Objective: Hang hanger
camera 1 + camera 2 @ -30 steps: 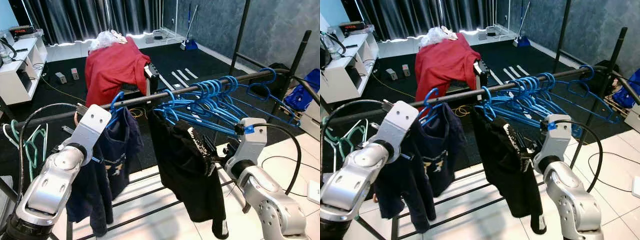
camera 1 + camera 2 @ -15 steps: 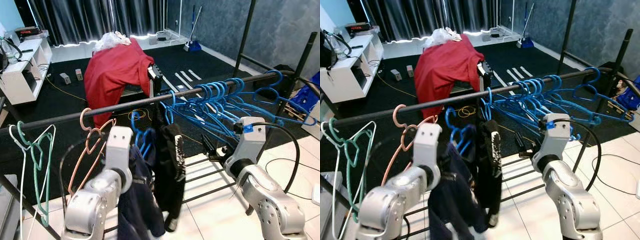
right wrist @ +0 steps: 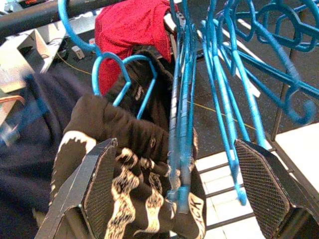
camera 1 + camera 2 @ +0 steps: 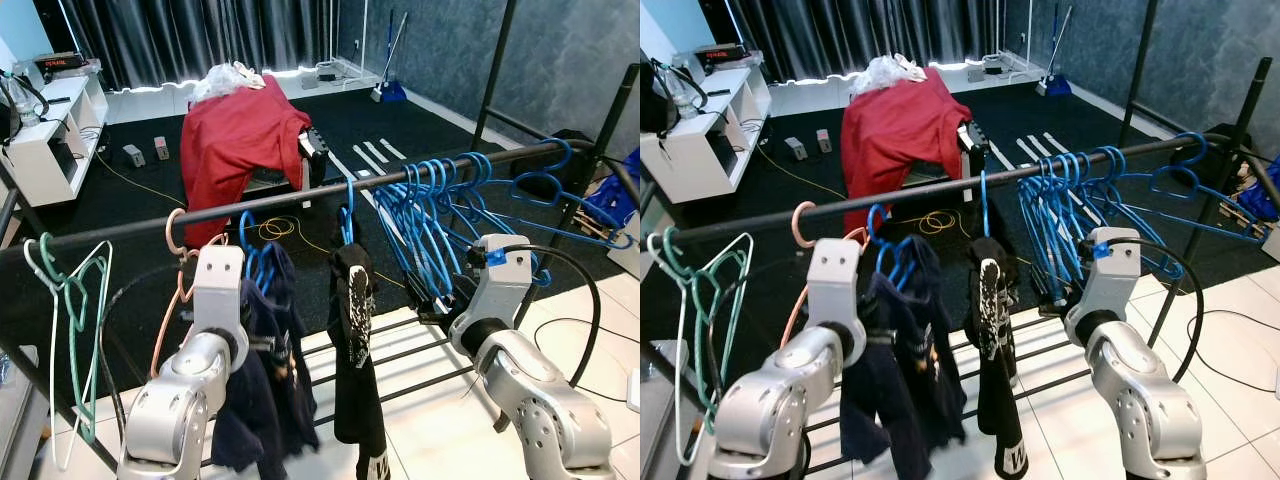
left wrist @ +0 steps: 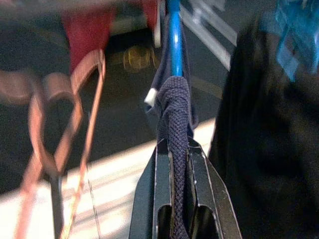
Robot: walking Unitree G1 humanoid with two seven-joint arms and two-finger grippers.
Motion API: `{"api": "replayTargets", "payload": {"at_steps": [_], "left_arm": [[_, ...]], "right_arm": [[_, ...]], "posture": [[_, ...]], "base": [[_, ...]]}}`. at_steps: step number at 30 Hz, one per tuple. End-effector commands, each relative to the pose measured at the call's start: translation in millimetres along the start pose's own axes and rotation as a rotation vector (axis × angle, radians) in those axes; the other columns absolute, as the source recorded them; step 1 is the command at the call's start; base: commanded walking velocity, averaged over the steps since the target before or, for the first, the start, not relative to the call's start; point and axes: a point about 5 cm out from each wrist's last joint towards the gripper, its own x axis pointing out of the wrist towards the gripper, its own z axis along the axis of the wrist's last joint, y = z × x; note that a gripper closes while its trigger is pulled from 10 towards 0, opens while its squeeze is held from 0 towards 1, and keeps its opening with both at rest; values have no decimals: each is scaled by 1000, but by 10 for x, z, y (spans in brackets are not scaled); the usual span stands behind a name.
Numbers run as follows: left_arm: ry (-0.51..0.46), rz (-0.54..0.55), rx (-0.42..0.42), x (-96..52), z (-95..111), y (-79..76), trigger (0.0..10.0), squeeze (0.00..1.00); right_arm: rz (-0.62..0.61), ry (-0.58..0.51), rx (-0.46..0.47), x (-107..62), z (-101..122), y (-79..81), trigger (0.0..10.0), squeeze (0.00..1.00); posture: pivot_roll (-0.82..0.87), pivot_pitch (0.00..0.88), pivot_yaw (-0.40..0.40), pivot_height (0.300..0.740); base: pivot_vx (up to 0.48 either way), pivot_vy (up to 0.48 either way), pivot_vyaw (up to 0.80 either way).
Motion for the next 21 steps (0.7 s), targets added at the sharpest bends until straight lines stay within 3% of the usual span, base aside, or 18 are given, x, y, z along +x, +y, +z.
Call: {"api": "replayTargets", "payload": {"at_steps": [1,8,10,11,13,16,21], "left_arm": [[-145,23,-5,-59,244,50,10000,0],[-175,22,-9,-86,276,36,10000,0],[-119,30,5,-63,183,41,10000,0],[-35,57,14,-33,54,68,10000,0],[-35,57,14,-33,54,68,10000,0],[84,141,-21,68,-120,131,10000,0],[130,213,-56,215,-185,185,10000,0]], "right_arm": [[2,2,7,-9,5,16,10000,0],[4,5,9,-9,5,24,10000,0],[4,6,10,-9,4,26,10000,0],[4,6,10,-11,4,30,10000,0],[4,6,10,-11,4,30,10000,0],[3,7,13,-16,4,36,10000,0],[5,8,20,-30,0,54,10000,0]], "posture": [[-142,8,32,740],[-144,10,32,740],[-142,12,32,740],[-144,14,35,740],[-144,14,35,740],[-142,18,35,740],[-146,24,42,740]], "base": [[0,0,0],[0,0,0],[0,0,0],[0,0,0],[0,0,0],[0,0,0],[0,0,0]]}}
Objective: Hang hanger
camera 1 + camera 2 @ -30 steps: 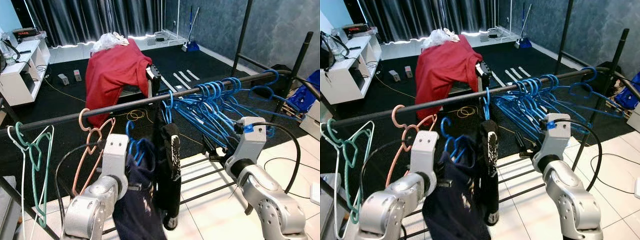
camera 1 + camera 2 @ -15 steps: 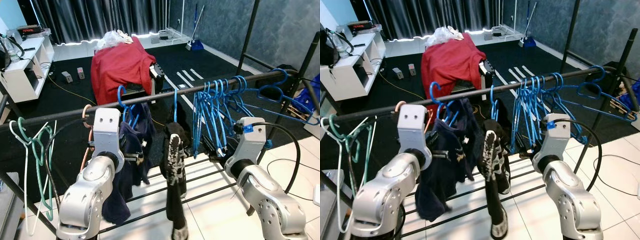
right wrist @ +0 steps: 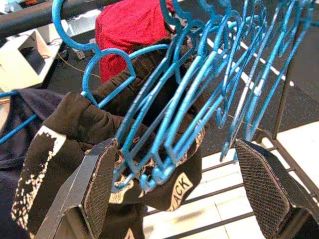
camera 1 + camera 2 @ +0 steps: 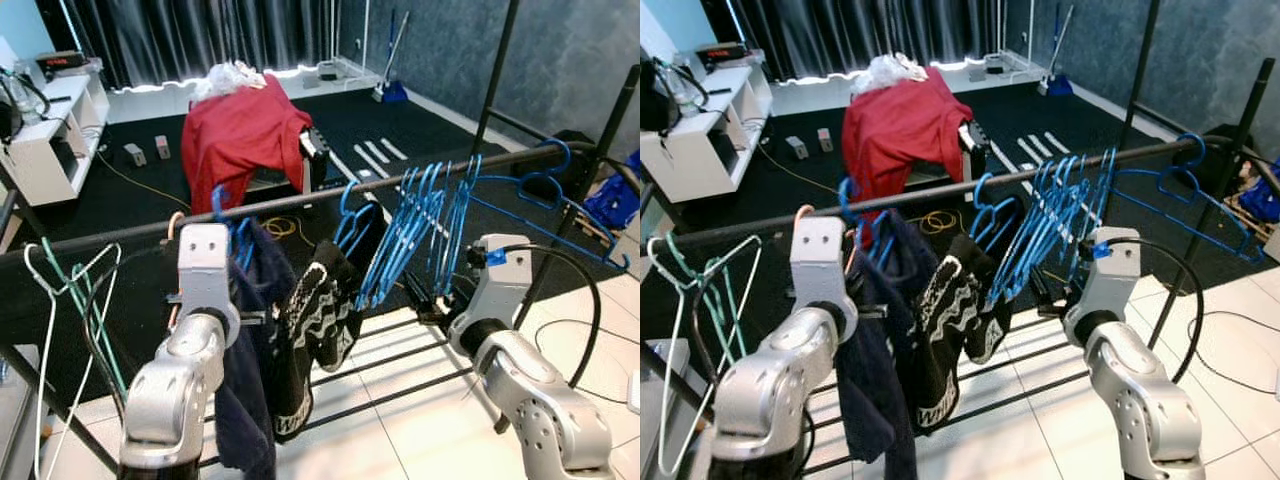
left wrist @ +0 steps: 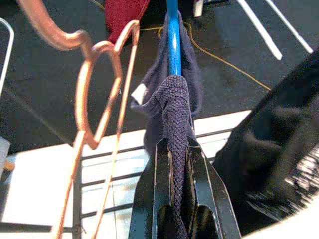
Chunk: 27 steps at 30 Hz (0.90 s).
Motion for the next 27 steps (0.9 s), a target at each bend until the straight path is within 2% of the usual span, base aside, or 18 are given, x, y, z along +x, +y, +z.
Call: {"api": "replayTargets", "payload": {"at_steps": [1,6,12,13,15,16,23,24,27], "left_arm": [[-28,23,-6,15,51,11,10000,0],[-5,53,23,66,-41,94,10000,0],[8,52,43,76,-98,117,10000,0],[32,23,75,62,-182,118,10000,620],[32,23,75,62,-182,118,10000,620],[67,-7,115,26,-290,130,10000,1000],[91,-30,135,-14,-371,153,10000,1000],[47,-85,142,-91,-397,180,10000,1000],[47,-85,142,-91,-397,180,10000,1000]], "right_arm": [[7,3,9,-15,-1,27,10000,0],[7,5,18,-26,-8,36,10000,0],[7,5,20,-30,-10,38,10000,0],[6,6,20,-32,-12,38,10000,0],[6,6,20,-32,-12,38,10000,0],[6,8,18,-27,-11,32,10000,0],[7,8,15,-19,-8,25,10000,0],[6,8,10,-10,1,10,10000,0],[6,8,10,-10,1,10,10000,0]], "posture": [[-146,24,42,740],[-146,29,46,740],[-146,29,46,740],[-149,25,47,740],[-149,25,47,740],[-144,19,42,740],[-142,14,40,740],[-133,7,33,740],[-133,7,33,740]], "base": [[0,0,0],[0,0,0],[0,0,0],[0,0,0],[0,0,0],[0,0,0],[0,0,0],[0,0,0],[0,0,0]]}}
